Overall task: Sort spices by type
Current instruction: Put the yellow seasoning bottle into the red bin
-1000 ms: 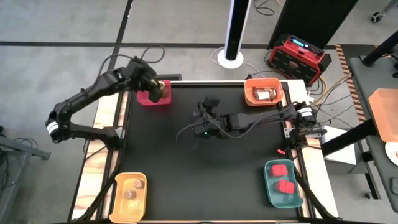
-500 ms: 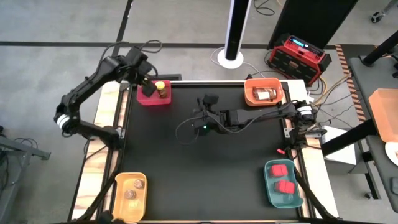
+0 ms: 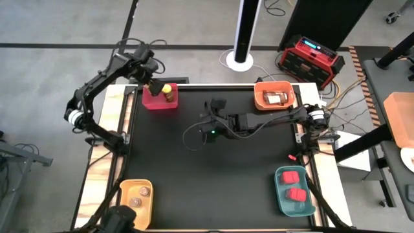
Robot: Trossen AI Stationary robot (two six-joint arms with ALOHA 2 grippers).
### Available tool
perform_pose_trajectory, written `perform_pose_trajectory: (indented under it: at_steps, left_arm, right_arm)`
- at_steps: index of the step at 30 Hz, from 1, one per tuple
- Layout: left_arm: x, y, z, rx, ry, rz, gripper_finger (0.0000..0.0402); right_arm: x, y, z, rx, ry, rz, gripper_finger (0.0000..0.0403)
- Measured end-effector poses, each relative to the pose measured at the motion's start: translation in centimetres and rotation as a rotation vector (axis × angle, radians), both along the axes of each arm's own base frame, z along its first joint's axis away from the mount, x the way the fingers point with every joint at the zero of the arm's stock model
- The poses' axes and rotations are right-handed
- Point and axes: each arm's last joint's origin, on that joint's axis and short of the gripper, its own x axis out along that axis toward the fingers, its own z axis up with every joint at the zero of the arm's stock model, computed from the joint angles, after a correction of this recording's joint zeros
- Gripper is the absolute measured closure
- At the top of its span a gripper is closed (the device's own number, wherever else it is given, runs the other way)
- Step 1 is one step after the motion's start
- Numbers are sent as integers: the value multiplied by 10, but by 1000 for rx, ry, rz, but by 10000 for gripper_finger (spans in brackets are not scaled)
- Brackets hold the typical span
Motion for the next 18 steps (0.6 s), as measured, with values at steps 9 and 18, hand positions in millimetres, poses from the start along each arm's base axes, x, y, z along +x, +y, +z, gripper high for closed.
perform_pose_trajectory:
  at_steps: [9,18]
  left_arm:
    - [-16,12,-9,-8,-29,62,191]
    - [-20,15,-29,-14,-37,58,191]
  right_arm:
    - [0,0,0,4,-4,-3,126]
    - [0,0,0,4,-3,-2,135]
